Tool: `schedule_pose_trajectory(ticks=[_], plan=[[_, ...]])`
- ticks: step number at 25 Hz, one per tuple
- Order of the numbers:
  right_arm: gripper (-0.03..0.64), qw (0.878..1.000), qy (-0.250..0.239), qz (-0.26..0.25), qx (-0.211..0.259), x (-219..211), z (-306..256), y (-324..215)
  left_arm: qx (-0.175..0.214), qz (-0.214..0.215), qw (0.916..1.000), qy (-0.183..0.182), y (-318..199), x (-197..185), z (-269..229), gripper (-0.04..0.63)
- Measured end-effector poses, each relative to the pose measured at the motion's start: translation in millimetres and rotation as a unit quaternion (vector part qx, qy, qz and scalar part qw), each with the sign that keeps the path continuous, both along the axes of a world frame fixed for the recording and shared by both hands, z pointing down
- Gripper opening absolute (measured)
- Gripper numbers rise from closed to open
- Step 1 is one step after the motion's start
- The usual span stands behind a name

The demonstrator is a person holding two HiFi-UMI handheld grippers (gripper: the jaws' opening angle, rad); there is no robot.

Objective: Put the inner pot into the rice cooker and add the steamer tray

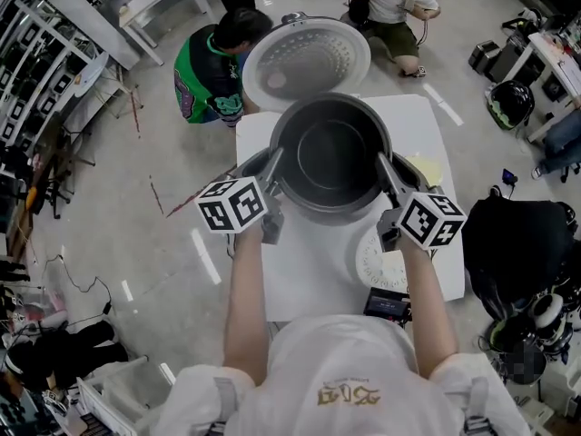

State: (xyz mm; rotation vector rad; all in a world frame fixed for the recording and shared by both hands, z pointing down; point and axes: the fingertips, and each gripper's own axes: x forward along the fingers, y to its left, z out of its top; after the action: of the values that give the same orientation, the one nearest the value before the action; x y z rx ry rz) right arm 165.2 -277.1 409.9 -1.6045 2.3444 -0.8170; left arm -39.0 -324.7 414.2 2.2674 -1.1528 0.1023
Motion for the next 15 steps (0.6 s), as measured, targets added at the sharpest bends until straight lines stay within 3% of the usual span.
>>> schedule_pose_trajectory(ticks=[15], plan=[[0.104, 0.994, 0.091, -0.002, -0.065, 3, 53, -20, -0.036, 0.022, 0.9938, -0.103, -12, 7, 55, 0.110]])
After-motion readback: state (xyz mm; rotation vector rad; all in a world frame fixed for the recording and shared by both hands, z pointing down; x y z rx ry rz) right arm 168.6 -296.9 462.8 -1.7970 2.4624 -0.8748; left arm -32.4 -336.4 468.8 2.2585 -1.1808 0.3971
